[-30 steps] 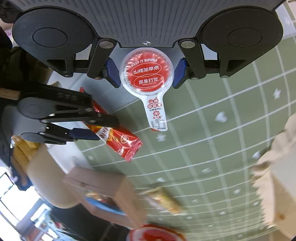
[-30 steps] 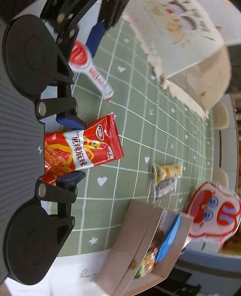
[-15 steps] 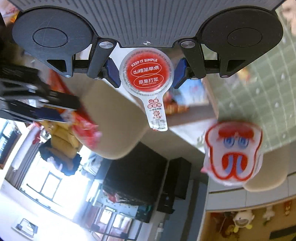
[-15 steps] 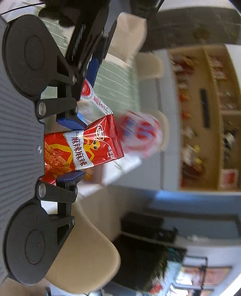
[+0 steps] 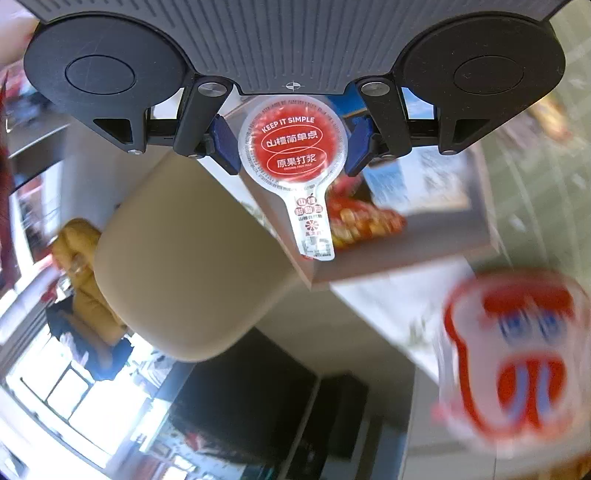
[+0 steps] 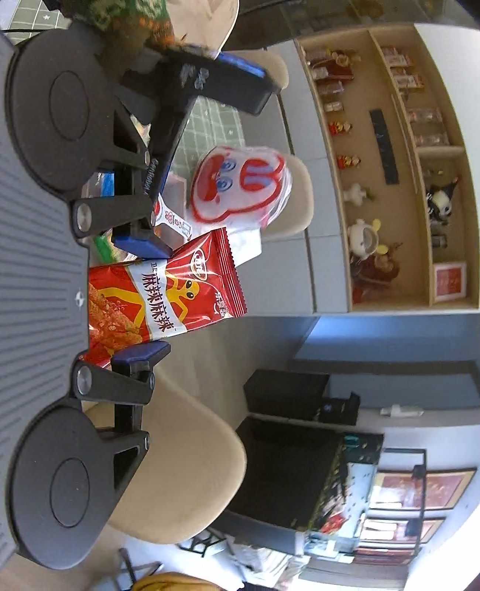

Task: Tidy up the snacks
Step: 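Carry the sauce packet into the pink box while the right tool carries the spicy strip there, then release both packets into the pink box and withdraw both tools, then grasp the yellow rice-cracker bar with the right tool, then grasp the clear brown snack packet with the left tool while the right tool holds the bar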

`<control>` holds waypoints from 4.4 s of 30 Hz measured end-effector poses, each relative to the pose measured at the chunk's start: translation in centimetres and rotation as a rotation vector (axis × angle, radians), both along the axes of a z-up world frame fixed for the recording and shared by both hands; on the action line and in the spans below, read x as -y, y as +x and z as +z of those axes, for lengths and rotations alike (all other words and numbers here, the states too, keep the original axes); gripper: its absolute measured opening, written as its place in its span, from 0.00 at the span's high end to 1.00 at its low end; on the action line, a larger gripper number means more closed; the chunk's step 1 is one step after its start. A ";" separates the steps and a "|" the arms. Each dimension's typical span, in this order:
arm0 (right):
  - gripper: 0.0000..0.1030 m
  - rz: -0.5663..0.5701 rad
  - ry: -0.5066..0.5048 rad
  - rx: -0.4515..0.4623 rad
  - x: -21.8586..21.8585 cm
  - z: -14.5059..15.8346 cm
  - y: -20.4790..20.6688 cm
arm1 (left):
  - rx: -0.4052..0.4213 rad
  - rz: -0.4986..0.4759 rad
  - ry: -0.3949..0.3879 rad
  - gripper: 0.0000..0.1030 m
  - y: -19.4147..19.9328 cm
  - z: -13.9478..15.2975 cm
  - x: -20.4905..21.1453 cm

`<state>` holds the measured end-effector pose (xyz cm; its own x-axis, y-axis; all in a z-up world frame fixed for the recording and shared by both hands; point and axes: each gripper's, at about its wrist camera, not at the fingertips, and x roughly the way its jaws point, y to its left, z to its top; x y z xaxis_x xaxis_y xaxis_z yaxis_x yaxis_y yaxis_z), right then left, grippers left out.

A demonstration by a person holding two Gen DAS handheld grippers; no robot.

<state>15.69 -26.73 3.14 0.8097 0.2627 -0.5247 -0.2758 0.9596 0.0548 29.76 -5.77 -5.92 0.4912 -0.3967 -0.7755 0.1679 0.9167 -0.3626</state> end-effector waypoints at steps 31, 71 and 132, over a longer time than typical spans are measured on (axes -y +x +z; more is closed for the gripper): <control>0.48 0.203 0.011 -0.438 -11.9 -11.4 17.3 | -0.012 0.444 -0.243 0.36 -17.0 -2.0 -9.8; 0.72 0.494 -0.064 -0.539 -30.7 -13.1 8.0 | -0.096 0.678 -0.226 0.36 -29.1 -5.7 -21.8; 0.43 0.095 -0.041 -0.304 -2.2 -17.4 -2.4 | -0.088 0.198 0.382 0.57 -3.9 -8.4 -10.8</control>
<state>13.29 -24.52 -14.29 0.5871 0.3039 -0.7503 -0.3416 0.9333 0.1107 25.86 5.03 -14.33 0.4549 0.0215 -0.8903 -0.0411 0.9991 0.0032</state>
